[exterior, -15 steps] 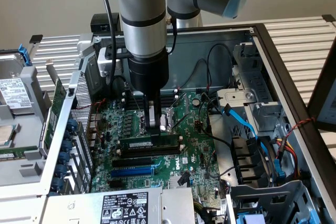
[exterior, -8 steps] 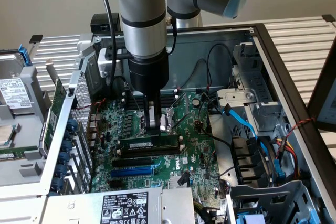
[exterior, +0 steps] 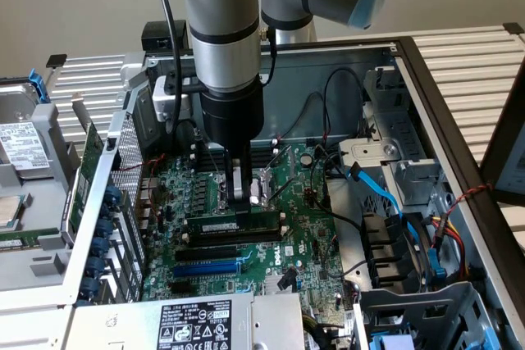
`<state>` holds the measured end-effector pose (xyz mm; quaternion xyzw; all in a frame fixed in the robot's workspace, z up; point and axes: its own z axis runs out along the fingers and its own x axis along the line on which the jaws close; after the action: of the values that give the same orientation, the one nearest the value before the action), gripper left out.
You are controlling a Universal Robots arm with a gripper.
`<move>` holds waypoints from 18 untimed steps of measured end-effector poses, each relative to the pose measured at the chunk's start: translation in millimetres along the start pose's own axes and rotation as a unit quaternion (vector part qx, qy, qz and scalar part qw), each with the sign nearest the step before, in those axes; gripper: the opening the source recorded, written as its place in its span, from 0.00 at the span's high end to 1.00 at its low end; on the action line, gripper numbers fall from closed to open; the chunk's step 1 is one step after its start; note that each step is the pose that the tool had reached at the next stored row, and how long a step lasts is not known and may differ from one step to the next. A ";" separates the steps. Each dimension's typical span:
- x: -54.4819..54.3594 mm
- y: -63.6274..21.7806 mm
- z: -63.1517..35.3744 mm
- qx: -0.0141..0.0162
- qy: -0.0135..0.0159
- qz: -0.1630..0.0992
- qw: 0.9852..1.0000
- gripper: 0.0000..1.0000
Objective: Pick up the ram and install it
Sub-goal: 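Insert the ram into the slot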
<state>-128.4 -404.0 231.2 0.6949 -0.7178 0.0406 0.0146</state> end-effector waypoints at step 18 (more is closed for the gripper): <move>-0.2 -0.4 3.2 0.000 0.001 0.002 1.000 0.87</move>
<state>-127.8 -404.1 228.0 0.6938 -0.7189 0.0413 0.0154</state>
